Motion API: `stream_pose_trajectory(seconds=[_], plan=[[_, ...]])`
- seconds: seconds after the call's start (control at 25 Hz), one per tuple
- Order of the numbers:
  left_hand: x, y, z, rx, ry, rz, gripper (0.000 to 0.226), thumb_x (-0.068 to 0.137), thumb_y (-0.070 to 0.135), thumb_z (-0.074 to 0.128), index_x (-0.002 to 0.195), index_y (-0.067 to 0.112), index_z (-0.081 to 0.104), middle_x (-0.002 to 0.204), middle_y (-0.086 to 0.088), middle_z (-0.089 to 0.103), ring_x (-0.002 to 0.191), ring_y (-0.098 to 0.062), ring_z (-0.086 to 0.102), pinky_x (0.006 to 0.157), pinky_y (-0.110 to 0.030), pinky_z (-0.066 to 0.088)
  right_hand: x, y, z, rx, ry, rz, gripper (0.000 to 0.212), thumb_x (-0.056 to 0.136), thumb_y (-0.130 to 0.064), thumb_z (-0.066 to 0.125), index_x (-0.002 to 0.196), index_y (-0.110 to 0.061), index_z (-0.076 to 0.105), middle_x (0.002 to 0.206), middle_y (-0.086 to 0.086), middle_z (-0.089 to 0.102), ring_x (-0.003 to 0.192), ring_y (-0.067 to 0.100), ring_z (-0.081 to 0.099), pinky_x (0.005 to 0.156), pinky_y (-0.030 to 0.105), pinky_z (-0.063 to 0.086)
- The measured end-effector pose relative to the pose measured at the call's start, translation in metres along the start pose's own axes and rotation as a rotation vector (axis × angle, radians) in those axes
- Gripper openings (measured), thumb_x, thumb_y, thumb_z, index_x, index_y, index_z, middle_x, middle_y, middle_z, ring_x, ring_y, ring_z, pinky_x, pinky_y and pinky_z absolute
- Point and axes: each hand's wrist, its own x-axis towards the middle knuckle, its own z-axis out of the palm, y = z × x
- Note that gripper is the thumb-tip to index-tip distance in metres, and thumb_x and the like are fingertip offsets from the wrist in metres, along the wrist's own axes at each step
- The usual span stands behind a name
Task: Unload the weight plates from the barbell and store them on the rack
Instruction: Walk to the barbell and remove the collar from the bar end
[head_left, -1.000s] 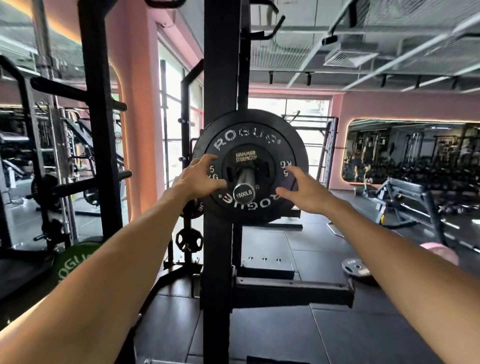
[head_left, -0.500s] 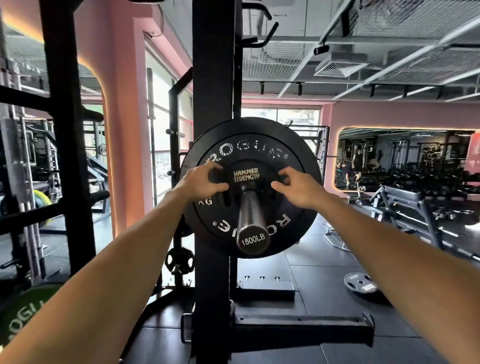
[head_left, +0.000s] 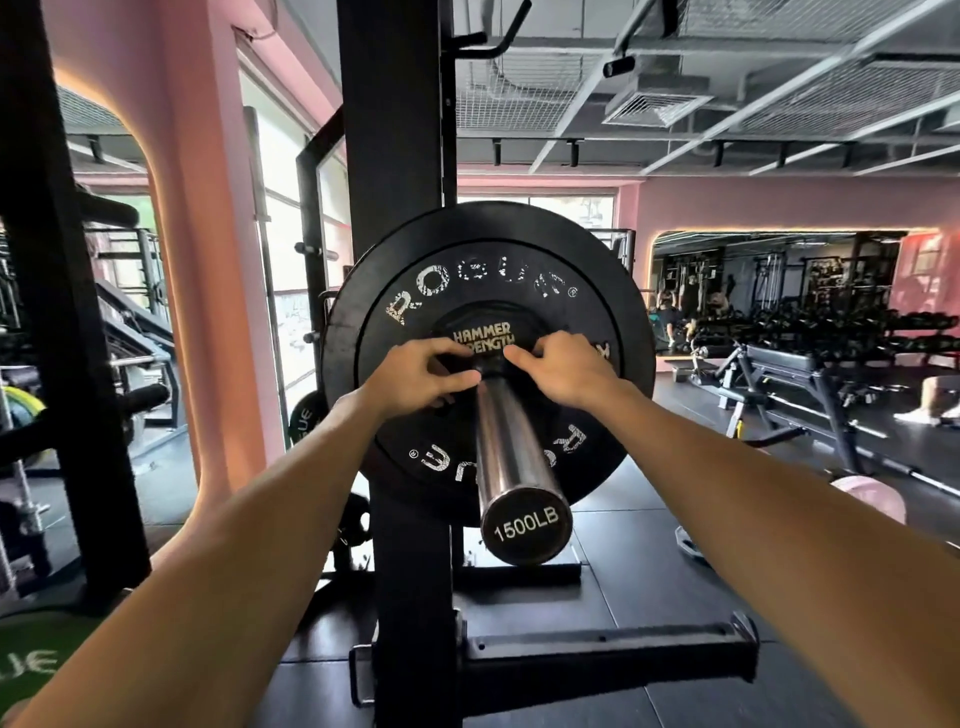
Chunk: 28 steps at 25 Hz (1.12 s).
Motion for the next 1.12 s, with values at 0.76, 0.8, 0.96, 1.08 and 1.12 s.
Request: stream_pose_trajectory(seconds=[0.76, 0.8, 0.96, 1.08, 1.12], plan=[[-0.037, 0.017, 0.006, -0.305, -0.06, -0.04, 0.014, 0.089, 0.003, 0.064, 0.088, 0.016, 0.059, 0.109, -0.013, 0.063, 0.098, -0.021, 0.062, 0.082, -0.037, 0.059, -0.053, 0.0, 0.005, 0.704, -0.078, 0.34, 0.032, 0.09, -0.008, 0.036, 0.089, 0.013, 0.06, 0.067, 0.025, 0.064, 0.049, 0.031, 0.062, 0.046, 0.031, 0.054], [-0.045, 0.023, 0.006, -0.305, -0.053, -0.043, 0.015, 0.089, 0.002, 0.064, 0.086, 0.016, 0.058, 0.111, -0.014, 0.063, 0.098, -0.021, 0.062, 0.084, -0.039, 0.058, -0.06, -0.001, 0.003, 0.716, -0.072, 0.341, 0.031, 0.089, -0.007, 0.037, 0.09, 0.014, 0.061, 0.068, 0.026, 0.064, 0.05, 0.031, 0.062, 0.044, 0.03, 0.053], [-0.083, 0.049, 0.004, -0.292, -0.032, -0.03, 0.015, 0.089, 0.001, 0.064, 0.085, 0.014, 0.057, 0.103, -0.008, 0.066, 0.088, -0.012, 0.065, 0.075, -0.03, 0.06, -0.095, -0.006, -0.012, 0.728, -0.054, 0.278, 0.026, 0.093, -0.007, 0.037, 0.096, -0.001, 0.062, 0.064, 0.021, 0.064, 0.049, 0.029, 0.061, 0.045, 0.028, 0.051], [-0.121, 0.076, 0.001, -0.258, -0.004, -0.017, 0.009, 0.089, 0.001, 0.064, 0.094, 0.004, 0.057, 0.096, -0.006, 0.065, 0.076, -0.003, 0.066, 0.064, -0.02, 0.057, -0.13, -0.011, -0.026, 0.702, -0.069, 0.247, 0.022, 0.096, -0.011, 0.041, 0.095, -0.007, 0.063, 0.059, 0.014, 0.064, 0.039, 0.022, 0.059, 0.038, 0.023, 0.047], [-0.134, 0.086, -0.001, -0.266, -0.003, -0.027, 0.01, 0.09, 0.0, 0.064, 0.097, 0.002, 0.056, 0.099, -0.01, 0.065, 0.078, -0.008, 0.065, 0.065, -0.022, 0.059, -0.142, -0.013, -0.031, 0.694, -0.08, 0.245, 0.022, 0.097, -0.012, 0.04, 0.096, -0.007, 0.062, 0.06, 0.014, 0.064, 0.039, 0.022, 0.06, 0.038, 0.023, 0.046]])
